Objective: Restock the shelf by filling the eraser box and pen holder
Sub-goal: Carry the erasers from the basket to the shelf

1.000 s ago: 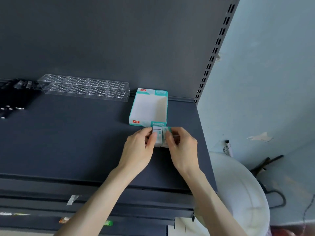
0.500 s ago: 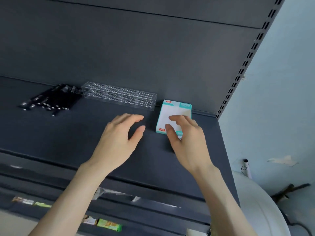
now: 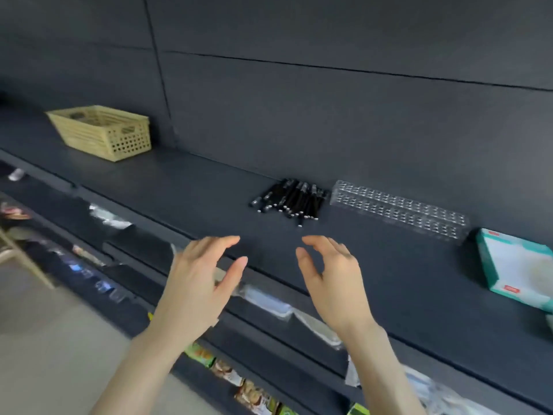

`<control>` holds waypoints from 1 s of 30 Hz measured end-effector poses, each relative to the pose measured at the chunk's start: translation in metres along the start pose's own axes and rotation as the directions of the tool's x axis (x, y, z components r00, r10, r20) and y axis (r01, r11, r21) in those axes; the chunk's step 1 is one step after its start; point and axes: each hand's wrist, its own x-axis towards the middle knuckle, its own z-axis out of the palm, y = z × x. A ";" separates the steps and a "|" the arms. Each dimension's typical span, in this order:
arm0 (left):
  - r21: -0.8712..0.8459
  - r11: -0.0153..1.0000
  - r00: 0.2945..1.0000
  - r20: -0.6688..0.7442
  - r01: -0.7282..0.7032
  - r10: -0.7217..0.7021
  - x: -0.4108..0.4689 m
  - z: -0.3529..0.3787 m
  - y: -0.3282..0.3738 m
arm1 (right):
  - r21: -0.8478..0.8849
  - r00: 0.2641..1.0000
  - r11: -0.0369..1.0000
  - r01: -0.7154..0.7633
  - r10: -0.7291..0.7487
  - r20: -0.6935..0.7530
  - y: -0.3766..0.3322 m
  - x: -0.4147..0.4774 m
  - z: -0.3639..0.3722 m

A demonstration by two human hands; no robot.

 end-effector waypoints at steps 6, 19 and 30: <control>0.030 0.992 0.991 -0.067 0.121 -0.118 0.007 -0.072 -0.101 | 0.069 0.990 0.995 0.068 -0.076 0.119 -0.089 0.031 0.098; 0.032 0.988 0.979 -0.147 0.151 -0.144 0.129 -0.139 -0.294 | 0.086 0.973 0.975 0.204 -0.212 0.094 -0.189 0.179 0.268; 0.013 0.984 0.970 -0.169 0.178 -0.173 0.237 -0.216 -0.470 | 0.080 0.958 0.973 0.216 -0.227 0.175 -0.285 0.311 0.418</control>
